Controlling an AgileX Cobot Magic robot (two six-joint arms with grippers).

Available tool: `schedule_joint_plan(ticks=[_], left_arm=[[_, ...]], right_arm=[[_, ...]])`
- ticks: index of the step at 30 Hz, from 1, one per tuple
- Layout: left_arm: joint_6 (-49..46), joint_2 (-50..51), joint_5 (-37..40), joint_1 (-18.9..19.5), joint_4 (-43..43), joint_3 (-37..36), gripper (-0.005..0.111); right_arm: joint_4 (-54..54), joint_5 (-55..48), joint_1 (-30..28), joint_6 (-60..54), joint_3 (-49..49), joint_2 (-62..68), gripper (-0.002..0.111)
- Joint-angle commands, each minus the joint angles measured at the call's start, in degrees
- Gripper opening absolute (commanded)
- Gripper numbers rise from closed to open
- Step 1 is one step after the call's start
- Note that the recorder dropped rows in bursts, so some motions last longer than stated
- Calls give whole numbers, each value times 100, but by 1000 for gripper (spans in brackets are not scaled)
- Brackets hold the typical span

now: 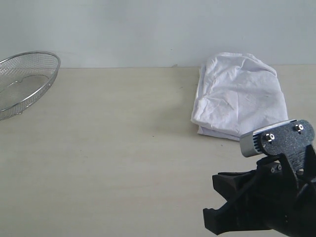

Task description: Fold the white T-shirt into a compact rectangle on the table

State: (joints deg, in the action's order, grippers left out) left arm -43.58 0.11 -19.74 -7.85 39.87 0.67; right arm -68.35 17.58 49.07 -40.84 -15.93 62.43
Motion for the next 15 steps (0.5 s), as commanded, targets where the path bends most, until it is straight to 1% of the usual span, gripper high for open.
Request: schedule_joint_plan(ticks=[1,4,6,7,8,11,15], left_arm=[[1300,-11,717,-5,-1561,-67,5],[2253,-11,1251,-5,-2451,-67,5],[2936,-11,1833,-5,-3033,-67,5],[3159,-11,2193,-5,-3159,-67,5],[3296,-11,2558,-5,-3232,-67,5],[3373,-11,3282,-5,-3245,-67,5],[3373,-11,3761,-5,-3210,-67,5]], right_arm=[[-2,17,5,1,30,-50,0],[-2,17,5,1,30,-50,0],[-2,17,5,1,30,-50,0],[-2,17,5,1,30,-50,0],[-2,17,5,1,30,-50,0],[-2,17,5,1,30,-50,0],[-2,17,5,1,30,-50,0]])
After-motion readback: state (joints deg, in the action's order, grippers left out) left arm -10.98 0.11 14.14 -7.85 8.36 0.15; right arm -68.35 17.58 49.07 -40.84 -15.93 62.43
